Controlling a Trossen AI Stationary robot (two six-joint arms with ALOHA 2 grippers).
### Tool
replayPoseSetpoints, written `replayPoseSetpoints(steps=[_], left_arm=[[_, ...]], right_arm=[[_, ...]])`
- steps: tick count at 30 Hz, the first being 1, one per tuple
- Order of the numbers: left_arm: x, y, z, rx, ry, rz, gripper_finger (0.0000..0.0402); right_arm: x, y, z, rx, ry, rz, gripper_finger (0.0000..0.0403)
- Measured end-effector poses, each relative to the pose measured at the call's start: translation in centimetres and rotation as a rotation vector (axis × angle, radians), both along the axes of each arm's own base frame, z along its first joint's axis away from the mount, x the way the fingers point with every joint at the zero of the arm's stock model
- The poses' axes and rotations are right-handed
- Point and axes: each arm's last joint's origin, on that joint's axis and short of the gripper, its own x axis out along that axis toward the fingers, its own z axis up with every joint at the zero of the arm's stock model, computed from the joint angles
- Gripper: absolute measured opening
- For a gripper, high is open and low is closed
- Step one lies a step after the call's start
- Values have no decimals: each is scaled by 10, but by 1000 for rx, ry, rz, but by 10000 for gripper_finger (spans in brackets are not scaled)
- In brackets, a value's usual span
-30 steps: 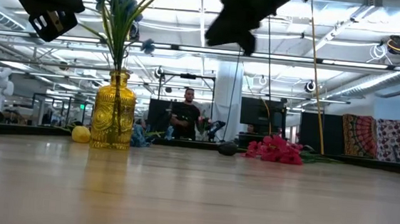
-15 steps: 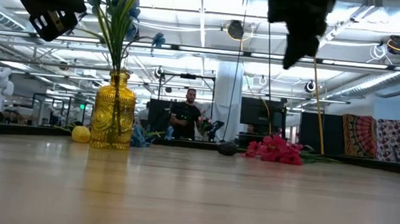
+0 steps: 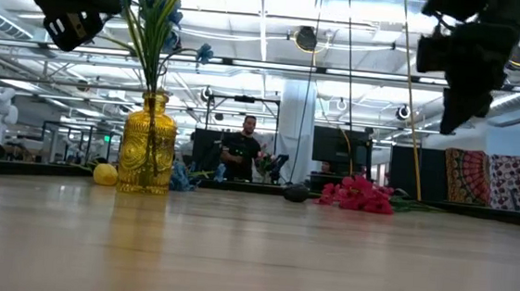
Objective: Sort flowers into vase by color
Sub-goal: Put the blue flowers into the yellow vase
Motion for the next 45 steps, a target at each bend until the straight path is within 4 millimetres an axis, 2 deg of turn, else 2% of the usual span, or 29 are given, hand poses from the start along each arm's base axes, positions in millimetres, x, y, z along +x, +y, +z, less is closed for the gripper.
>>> replayPoseSetpoints(steps=[5,12,17,21,27,33,36,40,45], left_arm=[[1,0,1,-2,-21,34,26],[2,1,5,-39,-37,96,26],[3,0,18,-43,-25,105,26],[0,2,32,-4,93,126,26],[-26,15,47,27,490,153,26],[-45,31,51,131,651,215,26],[-55,44,55,181,676,204,26],[-70,64,67,226,614,165,26],[-102,92,78,303,529,183,26]], right_arm=[[-12,-6,-13,26,4,-3,83],[-8,-27,-18,-2,-8,59,83],[-4,-42,-22,5,-20,60,83],[-1,-49,-26,36,-34,68,83],[4,-52,-30,53,-33,73,83],[13,-57,-29,39,-99,39,83],[16,-58,-28,37,-131,17,83],[19,-60,-25,47,-178,-33,83],[24,-62,-21,70,-234,-114,83]])
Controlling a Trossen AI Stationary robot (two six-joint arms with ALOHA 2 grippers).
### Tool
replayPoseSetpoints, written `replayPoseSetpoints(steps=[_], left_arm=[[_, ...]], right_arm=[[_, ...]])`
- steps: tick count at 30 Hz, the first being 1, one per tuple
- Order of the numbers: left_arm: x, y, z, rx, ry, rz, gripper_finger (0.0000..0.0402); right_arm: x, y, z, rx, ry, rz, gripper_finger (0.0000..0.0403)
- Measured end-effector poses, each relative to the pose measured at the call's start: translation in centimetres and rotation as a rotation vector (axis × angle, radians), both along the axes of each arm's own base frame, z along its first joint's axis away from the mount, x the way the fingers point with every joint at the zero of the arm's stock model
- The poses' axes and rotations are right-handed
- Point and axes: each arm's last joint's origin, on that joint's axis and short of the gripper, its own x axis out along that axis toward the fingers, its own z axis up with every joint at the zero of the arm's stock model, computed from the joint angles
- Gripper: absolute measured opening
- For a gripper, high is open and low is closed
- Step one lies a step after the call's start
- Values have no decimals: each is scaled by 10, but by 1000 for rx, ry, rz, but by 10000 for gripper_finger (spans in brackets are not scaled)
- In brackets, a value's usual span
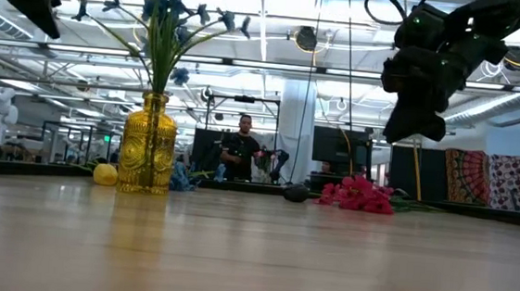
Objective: Sort flowers into vase by color
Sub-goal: Put the blue flowers into the yellow vase
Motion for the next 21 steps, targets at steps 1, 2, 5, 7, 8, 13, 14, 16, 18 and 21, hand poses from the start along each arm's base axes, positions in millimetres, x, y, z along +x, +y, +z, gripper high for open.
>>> replayPoseSetpoints(steps=[1,2,5,7,8,13,14,16,18,21], left_arm=[[-7,4,2,7,-27,1,26],[-13,8,4,12,-56,1,26],[-27,16,8,28,-141,0,23],[-28,17,12,44,-204,-14,15],[-27,18,14,60,-231,-31,10],[-1,14,27,213,-308,-169,5],[5,14,28,253,-303,-192,5],[17,16,29,328,-272,-219,5],[27,21,29,391,-239,-216,5],[35,33,32,468,-231,-162,5]], right_arm=[[1,-1,1,4,-10,-17,83],[1,-1,1,3,-15,-39,83],[3,-3,3,-12,-34,-95,83],[5,-5,5,-24,-55,-125,83],[5,-5,6,-23,-66,-135,83],[10,-7,11,-5,-139,-182,83],[10,-8,11,2,-151,-193,83],[11,-8,12,15,-168,-218,83],[11,-9,12,20,-165,-257,83],[11,-8,12,29,-166,-280,83]])
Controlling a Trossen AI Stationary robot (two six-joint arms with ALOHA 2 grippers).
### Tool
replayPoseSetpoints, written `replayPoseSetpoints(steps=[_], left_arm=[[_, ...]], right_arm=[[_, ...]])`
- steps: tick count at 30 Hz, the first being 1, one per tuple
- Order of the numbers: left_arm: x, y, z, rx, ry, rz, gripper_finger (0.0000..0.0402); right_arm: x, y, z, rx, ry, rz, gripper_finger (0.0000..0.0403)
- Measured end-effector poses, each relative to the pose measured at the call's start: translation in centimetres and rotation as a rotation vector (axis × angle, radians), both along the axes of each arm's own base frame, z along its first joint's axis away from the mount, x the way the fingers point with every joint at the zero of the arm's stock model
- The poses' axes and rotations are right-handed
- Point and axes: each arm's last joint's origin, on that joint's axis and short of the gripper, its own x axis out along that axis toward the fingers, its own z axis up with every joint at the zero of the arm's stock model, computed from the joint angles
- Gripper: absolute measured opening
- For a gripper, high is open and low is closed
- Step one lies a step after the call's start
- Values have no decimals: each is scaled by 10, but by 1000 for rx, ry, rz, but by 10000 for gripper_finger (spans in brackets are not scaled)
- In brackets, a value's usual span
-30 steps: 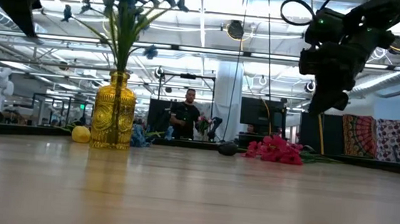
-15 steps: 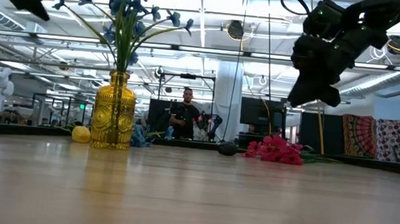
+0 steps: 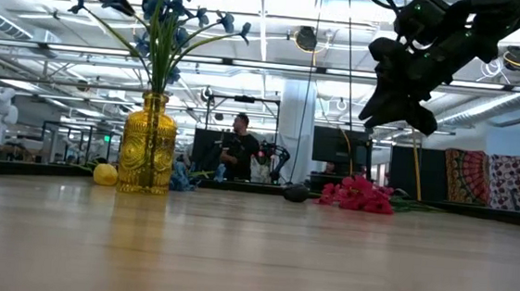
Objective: Sort flowers into vase by color
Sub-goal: Put the blue flowers into the yellow vase
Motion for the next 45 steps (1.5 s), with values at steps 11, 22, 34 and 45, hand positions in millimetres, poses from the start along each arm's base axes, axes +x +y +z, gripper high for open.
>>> replayPoseSetpoints(steps=[11,22,34,45], left_arm=[[0,53,4,-43,101,159,4],[0,141,-26,-316,105,479,4],[4,181,-85,-699,322,705,4],[32,181,-108,-620,525,428,40]], right_arm=[[0,0,0,-68,19,68,83],[0,2,0,-78,17,148,83],[-1,3,-2,-79,37,159,83],[-1,3,-2,-80,42,161,83]])
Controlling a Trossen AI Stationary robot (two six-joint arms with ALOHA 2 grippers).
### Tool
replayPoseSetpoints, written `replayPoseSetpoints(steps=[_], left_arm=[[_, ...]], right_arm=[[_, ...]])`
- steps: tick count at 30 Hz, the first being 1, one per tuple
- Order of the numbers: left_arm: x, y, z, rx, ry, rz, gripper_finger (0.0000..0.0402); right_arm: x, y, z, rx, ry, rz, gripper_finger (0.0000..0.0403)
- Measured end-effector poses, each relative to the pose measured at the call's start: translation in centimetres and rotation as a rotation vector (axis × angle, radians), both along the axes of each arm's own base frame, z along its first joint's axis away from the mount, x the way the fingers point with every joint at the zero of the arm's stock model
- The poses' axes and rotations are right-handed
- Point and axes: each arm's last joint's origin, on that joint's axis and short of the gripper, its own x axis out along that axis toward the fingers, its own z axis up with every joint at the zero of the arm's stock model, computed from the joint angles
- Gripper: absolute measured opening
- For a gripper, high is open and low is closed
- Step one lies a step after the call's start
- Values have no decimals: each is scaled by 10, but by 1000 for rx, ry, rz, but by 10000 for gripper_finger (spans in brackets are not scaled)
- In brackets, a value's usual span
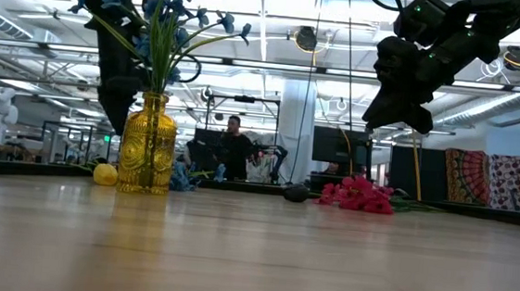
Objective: Sort flowers into vase by color
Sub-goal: Put the blue flowers into the yellow vase
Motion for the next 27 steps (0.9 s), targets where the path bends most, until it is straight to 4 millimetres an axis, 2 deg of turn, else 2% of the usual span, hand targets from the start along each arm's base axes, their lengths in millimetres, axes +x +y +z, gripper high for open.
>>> replayPoseSetpoints(steps=[5,14,19,27], left_arm=[[6,-2,-5,14,47,-102,87],[13,11,-12,159,162,-80,180],[17,19,-9,280,188,-166,188],[17,19,-13,287,287,-483,189]], right_arm=[[0,0,0,0,0,0,83],[0,0,0,0,0,0,83],[0,0,0,0,1,0,83],[0,0,0,0,1,-1,83]])
